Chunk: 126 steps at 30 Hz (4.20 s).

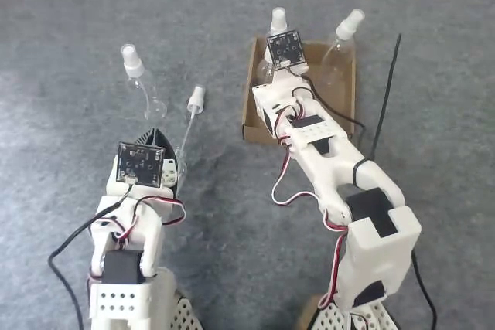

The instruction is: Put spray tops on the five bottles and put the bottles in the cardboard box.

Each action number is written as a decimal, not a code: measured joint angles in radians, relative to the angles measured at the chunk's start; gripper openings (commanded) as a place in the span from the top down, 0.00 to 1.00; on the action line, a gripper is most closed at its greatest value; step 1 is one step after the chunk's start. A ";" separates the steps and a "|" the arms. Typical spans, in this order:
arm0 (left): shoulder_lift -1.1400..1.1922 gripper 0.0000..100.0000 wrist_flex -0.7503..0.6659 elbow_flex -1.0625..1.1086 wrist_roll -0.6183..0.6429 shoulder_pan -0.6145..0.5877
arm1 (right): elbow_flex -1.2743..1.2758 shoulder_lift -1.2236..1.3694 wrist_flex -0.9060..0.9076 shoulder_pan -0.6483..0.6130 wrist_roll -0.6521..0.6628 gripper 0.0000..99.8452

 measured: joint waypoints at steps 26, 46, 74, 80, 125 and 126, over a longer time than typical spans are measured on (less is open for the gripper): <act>0.000 0.99 0.000 0.000 0.000 0.000 | 0.008 0.003 0.034 0.003 0.025 0.71; 0.000 0.99 0.000 0.000 0.000 0.000 | 0.157 -0.436 0.224 0.002 0.025 0.71; 0.738 0.88 0.601 -0.910 -0.175 -0.003 | 0.695 -1.522 1.137 0.049 0.127 0.71; 1.149 0.78 0.654 -1.074 -0.175 0.008 | 0.738 -1.530 1.137 0.049 0.133 0.71; 1.613 0.93 0.609 -1.056 0.189 0.313 | 0.738 -1.531 1.137 0.049 0.133 0.71; 1.625 0.93 0.608 -1.071 0.224 0.322 | 0.740 -1.531 1.137 0.049 0.133 0.71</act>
